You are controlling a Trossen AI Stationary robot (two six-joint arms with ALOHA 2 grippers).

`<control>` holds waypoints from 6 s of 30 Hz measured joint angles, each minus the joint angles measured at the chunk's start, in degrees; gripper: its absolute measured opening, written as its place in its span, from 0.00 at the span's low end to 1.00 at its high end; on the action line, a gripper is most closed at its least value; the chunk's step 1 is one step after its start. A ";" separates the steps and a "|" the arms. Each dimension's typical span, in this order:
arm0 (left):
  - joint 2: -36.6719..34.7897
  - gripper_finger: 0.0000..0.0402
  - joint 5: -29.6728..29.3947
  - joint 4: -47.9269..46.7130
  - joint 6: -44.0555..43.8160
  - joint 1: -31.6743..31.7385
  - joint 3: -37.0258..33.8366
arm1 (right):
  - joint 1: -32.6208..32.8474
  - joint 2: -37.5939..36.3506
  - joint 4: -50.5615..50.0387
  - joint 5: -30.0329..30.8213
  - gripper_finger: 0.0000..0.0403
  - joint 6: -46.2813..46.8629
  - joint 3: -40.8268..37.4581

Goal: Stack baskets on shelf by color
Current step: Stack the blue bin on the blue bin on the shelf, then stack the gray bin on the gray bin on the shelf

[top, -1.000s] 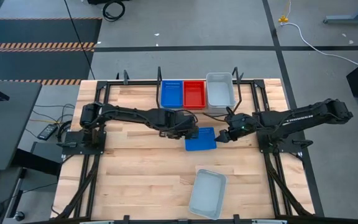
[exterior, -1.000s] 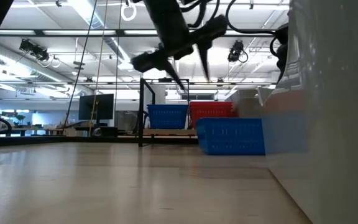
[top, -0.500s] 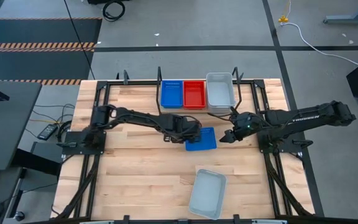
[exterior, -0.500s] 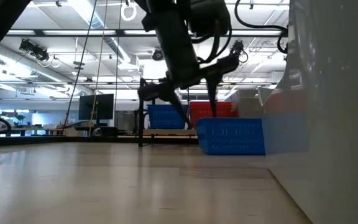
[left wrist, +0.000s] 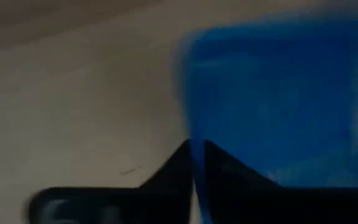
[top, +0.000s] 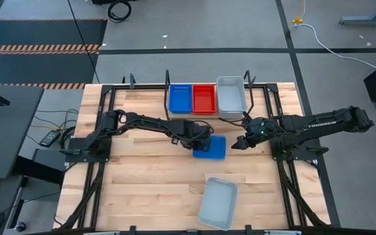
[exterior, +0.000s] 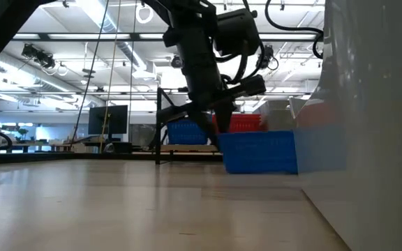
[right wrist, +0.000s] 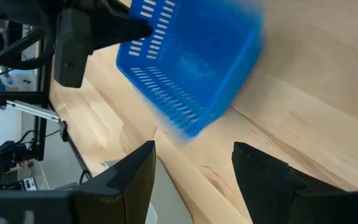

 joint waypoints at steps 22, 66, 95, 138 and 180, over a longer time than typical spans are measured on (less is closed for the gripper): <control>-5.86 0.02 1.03 -29.36 67.37 9.57 28.76 | 0.00 -0.04 1.47 -0.40 0.54 0.02 0.00; 1.96 0.03 -0.98 -30.10 113.96 34.05 36.70 | 4.51 0.00 10.74 8.02 0.54 12.03 -0.02; 3.21 0.35 -7.65 -29.16 110.46 32.10 36.70 | 10.20 0.00 12.56 12.78 0.54 12.85 -0.02; -4.26 0.41 1.11 -17.67 58.95 -21.92 36.62 | 19.83 0.00 -0.09 -8.82 0.53 1.72 0.54; 17.68 0.51 0.26 -5.20 59.04 -32.02 36.72 | 21.83 3.68 -6.39 17.70 0.50 -13.22 37.13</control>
